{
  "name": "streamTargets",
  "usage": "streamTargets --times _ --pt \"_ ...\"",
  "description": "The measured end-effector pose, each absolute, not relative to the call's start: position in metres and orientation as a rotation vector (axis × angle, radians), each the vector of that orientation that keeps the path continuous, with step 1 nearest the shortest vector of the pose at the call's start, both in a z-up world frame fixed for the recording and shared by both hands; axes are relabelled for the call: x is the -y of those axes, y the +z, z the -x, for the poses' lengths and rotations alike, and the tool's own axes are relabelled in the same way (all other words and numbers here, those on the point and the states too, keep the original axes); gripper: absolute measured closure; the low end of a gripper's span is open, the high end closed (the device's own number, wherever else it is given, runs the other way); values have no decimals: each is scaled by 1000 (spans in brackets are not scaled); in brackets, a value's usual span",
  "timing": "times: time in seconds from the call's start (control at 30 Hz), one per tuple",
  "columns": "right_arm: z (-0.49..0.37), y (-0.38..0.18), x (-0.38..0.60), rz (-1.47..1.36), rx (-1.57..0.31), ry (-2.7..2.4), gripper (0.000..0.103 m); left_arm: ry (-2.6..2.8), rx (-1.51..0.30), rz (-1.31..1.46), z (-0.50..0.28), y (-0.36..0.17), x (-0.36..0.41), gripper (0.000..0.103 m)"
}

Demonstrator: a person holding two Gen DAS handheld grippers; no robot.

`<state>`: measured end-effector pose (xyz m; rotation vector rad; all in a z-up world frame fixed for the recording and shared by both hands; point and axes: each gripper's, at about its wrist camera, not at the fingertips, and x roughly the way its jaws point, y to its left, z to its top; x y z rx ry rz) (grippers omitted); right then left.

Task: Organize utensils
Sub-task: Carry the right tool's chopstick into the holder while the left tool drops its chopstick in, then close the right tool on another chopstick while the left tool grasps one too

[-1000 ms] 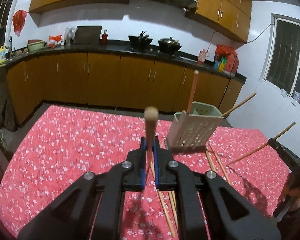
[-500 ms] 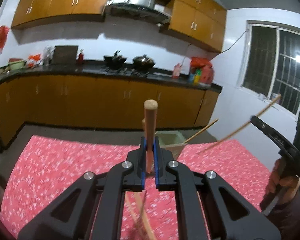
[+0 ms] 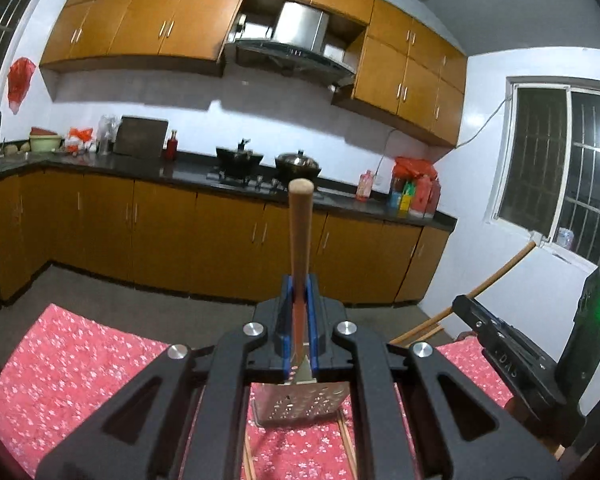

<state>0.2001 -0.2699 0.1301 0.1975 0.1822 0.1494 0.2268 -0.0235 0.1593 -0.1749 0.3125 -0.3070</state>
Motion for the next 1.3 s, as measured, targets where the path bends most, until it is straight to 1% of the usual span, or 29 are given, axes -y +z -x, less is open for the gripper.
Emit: streamTargets --times 0.33,0.4,0.43,0.47,0.53,0.7,0.87,1.0,1.1,1.3 --pt "-224 107 257 -197 -320 178 95 -311 -433 150 -265 118 36 95" --pt "-224 106 256 -196 -331 181 94 -312 -442 159 -265 114 35 93" --pt "-224 106 256 -194 -332 180 91 -313 -442 159 -264 113 35 92" --pt "-222 106 257 -195 -331 179 83 -313 -441 160 -263 113 33 90" --pt "-219 108 258 -200 -323 175 71 -312 -436 168 -261 114 30 86" --pt "-209 120 258 -201 -290 175 71 -313 -417 185 -252 120 25 84" --pt "-181 130 268 -201 -229 164 71 -303 -374 203 -224 127 10 80" --pt "-163 118 282 -187 -239 112 70 -270 -367 188 -198 118 -7 77" --pt "-164 87 297 -173 -342 49 70 -226 -419 144 -189 93 -16 74" --pt "-182 -12 311 -233 -697 47 70 -154 -624 105 -192 21 -30 74"
